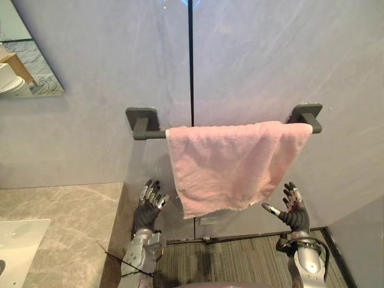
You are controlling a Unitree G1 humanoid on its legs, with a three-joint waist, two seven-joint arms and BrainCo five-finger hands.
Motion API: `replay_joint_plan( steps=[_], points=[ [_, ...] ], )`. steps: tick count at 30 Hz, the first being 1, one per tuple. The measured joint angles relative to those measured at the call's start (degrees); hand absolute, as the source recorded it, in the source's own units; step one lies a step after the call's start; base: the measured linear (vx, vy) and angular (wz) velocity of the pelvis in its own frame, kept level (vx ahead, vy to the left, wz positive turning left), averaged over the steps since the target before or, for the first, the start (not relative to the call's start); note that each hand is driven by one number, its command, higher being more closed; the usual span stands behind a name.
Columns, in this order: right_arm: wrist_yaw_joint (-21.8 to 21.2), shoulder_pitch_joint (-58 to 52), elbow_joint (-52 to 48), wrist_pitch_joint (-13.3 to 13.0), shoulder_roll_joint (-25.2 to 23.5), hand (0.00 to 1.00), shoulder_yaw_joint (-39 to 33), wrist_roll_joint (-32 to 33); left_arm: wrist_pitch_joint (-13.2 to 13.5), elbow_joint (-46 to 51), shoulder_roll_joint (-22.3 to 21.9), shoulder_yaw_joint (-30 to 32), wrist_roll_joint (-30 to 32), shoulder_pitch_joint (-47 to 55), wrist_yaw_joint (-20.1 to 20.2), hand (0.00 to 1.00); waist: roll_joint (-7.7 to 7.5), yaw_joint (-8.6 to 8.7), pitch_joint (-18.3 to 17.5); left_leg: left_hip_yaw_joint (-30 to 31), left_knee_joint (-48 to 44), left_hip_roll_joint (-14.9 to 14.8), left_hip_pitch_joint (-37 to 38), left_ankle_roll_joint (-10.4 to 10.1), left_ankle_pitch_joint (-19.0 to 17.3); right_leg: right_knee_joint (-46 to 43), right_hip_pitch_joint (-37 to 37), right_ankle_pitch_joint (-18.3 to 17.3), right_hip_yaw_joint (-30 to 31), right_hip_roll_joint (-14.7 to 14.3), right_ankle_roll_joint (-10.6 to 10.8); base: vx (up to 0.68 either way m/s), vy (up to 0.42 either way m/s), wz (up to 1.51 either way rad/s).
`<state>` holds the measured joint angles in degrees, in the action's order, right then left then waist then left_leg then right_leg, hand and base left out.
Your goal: Organize washtable
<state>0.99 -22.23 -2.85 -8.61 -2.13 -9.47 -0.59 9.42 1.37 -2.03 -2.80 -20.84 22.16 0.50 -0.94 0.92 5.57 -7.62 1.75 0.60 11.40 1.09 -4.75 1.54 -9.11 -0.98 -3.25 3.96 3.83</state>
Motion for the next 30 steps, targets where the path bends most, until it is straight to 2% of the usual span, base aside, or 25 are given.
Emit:
replay_joint_plan(
  steps=[3,7,16,21,23,26,27,28,29,30],
  points=[
    [-0.09,-2.05,0.14,0.01,-0.37,0.00,1.80,0.03,0.01,-1.44,-0.01,0.01,0.10,1.30,0.81,0.00,-0.11,-0.64,-0.05,-0.07,-0.89,-0.13,0.06,0.01,-0.72,-1.35,0.11,-0.97,-0.31,0.04,0.05,0.00,-0.019,0.01],
    [-0.19,-1.98,6.98,0.06,-1.43,0.00,3.05,0.11,-0.17,-10.55,0.04,0.20,1.23,1.25,0.83,0.00,-0.61,-1.72,-0.22,-0.17,-0.92,-0.15,0.01,-0.03,-0.79,-1.86,0.29,-1.40,-0.85,0.10,-0.02,0.00,-0.012,0.03],
    [-0.20,1.20,29.29,0.84,-0.92,0.00,6.08,0.07,-0.53,-34.14,1.17,0.11,6.43,-2.15,0.42,0.00,-0.32,-1.88,-0.78,-0.73,-1.68,-0.55,-0.09,-0.38,-0.99,-2.08,0.54,-1.35,-0.62,-0.24,-0.15,-0.05,-0.027,-0.02],
    [0.03,3.97,38.13,2.22,0.57,0.00,6.02,0.09,-0.18,-41.30,1.76,1.15,10.12,-5.57,-1.32,0.00,0.23,-1.92,-0.97,-1.88,-1.65,-0.94,-0.93,-0.45,-0.95,-1.12,1.80,-0.37,0.97,-0.83,-0.55,-0.05,-0.027,-0.16],
    [0.04,4.52,38.51,2.35,1.12,0.00,6.18,0.09,-0.14,-41.92,1.84,1.32,10.30,-6.03,-1.92,0.00,0.27,-2.03,-0.93,-2.31,-1.68,-1.07,-1.32,-0.55,-1.02,-1.56,2.62,-0.36,1.59,-1.01,-0.57,-0.03,-0.025,-0.19],
    [0.16,9.24,41.79,2.56,1.58,0.00,6.60,0.09,-0.07,-44.41,3.23,2.71,10.26,-9.52,-2.48,0.00,-0.24,-3.10,-0.01,-3.82,-3.79,-1.59,-4.35,-0.74,-1.18,-8.30,8.62,-2.13,3.10,-1.36,-0.62,-0.01,-0.032,-0.24],
    [0.18,10.50,42.70,2.60,1.63,0.00,6.98,0.09,-0.10,-45.27,3.54,3.06,10.27,-10.54,-2.99,0.00,-0.73,-3.10,0.69,-3.81,-4.75,-1.67,-5.06,-0.83,-1.27,-10.00,9.74,-2.62,3.08,-1.31,-0.32,-0.06,-0.055,-0.04],
    [0.19,13.01,44.51,2.68,1.90,0.00,8.51,0.08,-0.16,-46.77,4.47,3.50,10.26,-12.49,-3.68,0.00,-1.93,-3.09,2.09,-3.57,-6.58,-1.96,-6.87,-0.83,-1.27,-13.07,12.05,-3.01,2.92,-1.15,-0.28,-0.10,-0.048,0.09],
    [0.17,14.02,44.72,2.74,2.02,0.00,9.19,0.07,-0.21,-46.98,4.70,3.49,10.26,-12.76,-3.85,0.00,-2.16,-3.12,2.23,-3.59,-6.91,-2.20,-7.65,-0.80,-1.24,-13.62,12.75,-3.08,2.93,-1.16,-0.18,-0.10,-0.051,0.19],
    [0.03,14.59,44.77,2.77,2.03,0.00,10.17,0.02,-0.19,-47.00,4.92,3.71,10.26,-12.98,-4.28,0.00,-2.10,-3.24,2.93,-3.45,-7.21,-2.52,-8.56,-0.78,-1.18,-19.60,14.15,-6.69,1.51,-0.21,-1.66,-0.04,-0.023,0.26]
  ],
)
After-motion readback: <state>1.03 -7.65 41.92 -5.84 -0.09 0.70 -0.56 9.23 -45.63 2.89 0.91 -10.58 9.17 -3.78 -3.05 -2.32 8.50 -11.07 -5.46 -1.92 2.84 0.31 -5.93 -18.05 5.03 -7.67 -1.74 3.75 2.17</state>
